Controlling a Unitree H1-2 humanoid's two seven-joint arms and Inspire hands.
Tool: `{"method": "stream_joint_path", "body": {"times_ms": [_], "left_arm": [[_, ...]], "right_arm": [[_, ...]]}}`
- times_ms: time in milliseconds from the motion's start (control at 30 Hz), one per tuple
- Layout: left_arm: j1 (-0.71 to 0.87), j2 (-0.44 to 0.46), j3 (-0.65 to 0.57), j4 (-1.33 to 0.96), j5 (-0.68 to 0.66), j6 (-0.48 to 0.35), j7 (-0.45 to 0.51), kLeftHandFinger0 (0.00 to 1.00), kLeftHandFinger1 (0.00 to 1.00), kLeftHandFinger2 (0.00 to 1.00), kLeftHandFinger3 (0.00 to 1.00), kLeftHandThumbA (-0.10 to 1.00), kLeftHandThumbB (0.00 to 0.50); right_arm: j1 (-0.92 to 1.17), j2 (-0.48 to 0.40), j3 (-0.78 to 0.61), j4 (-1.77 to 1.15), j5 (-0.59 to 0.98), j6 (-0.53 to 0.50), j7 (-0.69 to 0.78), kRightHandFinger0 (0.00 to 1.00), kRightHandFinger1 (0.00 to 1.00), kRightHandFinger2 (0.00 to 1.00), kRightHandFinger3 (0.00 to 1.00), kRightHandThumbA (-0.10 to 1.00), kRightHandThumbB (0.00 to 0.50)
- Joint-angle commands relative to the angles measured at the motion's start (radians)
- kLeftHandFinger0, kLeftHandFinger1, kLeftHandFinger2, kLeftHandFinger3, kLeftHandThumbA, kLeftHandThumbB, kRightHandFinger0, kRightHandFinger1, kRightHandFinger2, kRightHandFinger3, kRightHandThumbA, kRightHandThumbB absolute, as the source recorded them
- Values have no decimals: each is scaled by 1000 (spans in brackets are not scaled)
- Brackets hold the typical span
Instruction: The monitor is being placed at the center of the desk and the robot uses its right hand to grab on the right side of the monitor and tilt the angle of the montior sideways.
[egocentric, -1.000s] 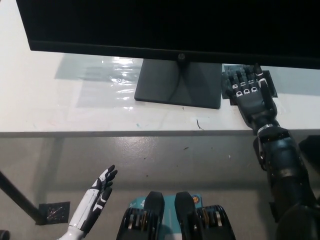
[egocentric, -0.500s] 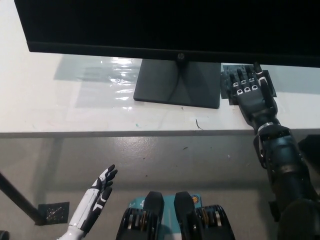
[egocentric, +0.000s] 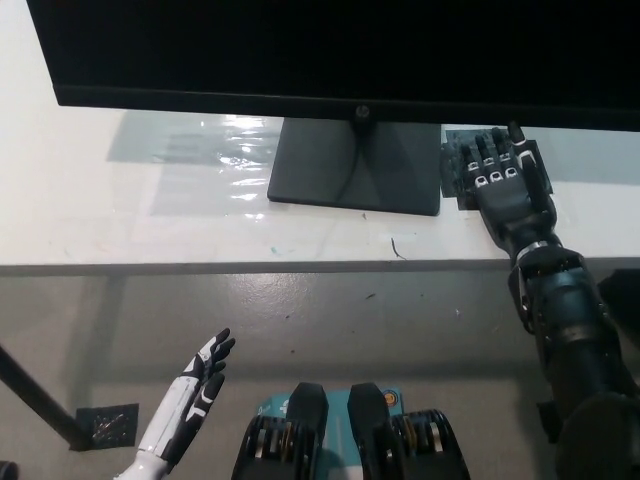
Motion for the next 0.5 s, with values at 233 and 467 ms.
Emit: {"method": "stream_joint_path", "body": {"times_ms": [233, 467], "left_arm": [[-15, 12, -1, -19, 3, -39, 31, 1000, 1000, 1000, 1000, 1000, 355], [-16, 16, -3, -21, 10, -39, 34, 1000, 1000, 1000, 1000, 1000, 357]], "right_arm": [[-214, -52, -11, -20, -12, -30, 9, 1000, 1000, 1000, 1000, 1000, 378], [-242, -49, -6, -14, -21, -27, 3, 1000, 1000, 1000, 1000, 1000, 393]]}}
